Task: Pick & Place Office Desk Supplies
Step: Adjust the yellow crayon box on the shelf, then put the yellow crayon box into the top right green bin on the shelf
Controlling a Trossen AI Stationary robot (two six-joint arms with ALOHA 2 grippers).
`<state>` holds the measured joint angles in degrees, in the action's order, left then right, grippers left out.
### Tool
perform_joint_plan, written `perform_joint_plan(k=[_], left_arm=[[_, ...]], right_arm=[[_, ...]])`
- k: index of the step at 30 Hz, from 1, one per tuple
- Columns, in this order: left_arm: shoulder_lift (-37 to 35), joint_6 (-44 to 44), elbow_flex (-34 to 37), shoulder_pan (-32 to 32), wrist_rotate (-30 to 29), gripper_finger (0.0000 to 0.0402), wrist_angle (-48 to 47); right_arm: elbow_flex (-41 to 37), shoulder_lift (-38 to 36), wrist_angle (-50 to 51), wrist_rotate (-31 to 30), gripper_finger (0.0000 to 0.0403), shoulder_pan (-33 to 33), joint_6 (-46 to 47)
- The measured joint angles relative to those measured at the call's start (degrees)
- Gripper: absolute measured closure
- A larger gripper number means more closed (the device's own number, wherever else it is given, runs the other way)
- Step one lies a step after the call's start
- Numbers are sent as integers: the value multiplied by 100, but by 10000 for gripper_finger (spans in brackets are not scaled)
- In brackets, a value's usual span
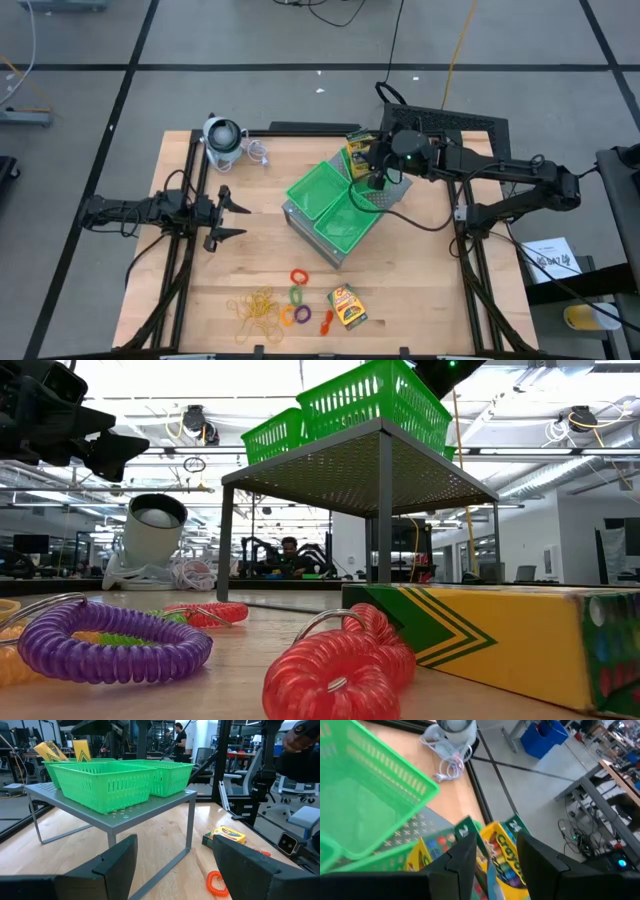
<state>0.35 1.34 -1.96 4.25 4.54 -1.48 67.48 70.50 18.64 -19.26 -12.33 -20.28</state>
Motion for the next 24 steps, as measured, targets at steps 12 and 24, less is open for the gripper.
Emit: perform_joint_plan(k=[12,24], left_arm=[[1,0,-1,2,0,137,-1],[1,0,1,0,0,137,1]], right_arm=[[0,-275,-80,-6,270,357,-189],[0,-378,-82,-8,270,847,-181]])
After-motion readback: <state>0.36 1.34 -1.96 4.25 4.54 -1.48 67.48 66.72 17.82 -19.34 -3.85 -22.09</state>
